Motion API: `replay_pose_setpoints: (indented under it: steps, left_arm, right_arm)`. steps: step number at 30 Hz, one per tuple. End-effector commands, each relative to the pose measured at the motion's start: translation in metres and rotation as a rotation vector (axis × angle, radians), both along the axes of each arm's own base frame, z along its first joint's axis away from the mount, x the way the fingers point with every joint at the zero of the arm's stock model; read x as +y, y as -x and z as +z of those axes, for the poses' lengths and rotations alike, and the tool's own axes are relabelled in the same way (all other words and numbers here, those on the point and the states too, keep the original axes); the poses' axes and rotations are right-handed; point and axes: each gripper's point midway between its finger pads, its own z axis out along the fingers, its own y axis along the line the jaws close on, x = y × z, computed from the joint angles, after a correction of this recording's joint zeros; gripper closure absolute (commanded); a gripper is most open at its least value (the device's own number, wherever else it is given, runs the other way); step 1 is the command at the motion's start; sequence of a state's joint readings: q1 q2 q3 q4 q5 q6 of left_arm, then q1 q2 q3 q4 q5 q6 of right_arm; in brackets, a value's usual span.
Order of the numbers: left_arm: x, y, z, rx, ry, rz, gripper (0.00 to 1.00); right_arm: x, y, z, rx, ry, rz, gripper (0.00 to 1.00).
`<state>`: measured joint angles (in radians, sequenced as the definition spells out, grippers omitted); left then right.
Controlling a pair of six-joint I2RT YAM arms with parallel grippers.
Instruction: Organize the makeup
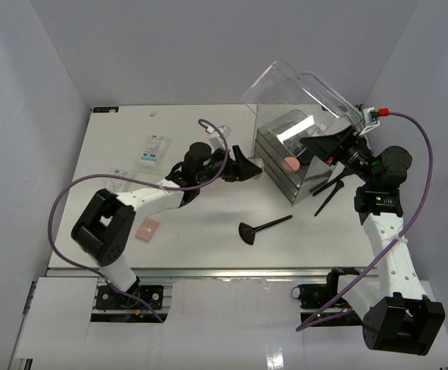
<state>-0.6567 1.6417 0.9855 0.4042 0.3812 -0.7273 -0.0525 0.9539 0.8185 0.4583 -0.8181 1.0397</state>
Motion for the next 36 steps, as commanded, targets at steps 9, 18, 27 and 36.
replay_pose_setpoints:
  steps: [9,18,27,36]
  left_arm:
    - [-0.105,-0.045,0.097,-0.488,0.263,0.069,0.79]
    - [-0.130,-0.067,0.086,-0.609,0.196,0.155,0.66]
    - [-0.138,-0.065,0.066,-0.595,0.160,0.112,0.02]
    - [-0.114,-0.048,0.097,-0.654,0.175,0.131,0.02]
  right_arm:
    - [0.003,0.020,0.026,-0.130,0.014,0.030,0.84]
    - [0.003,0.020,0.027,-0.133,0.009,0.034,0.84]
    - [0.003,0.021,0.027,-0.132,0.007,0.029,0.84]
    - [0.002,0.022,0.027,-0.135,0.009,0.027,0.84]
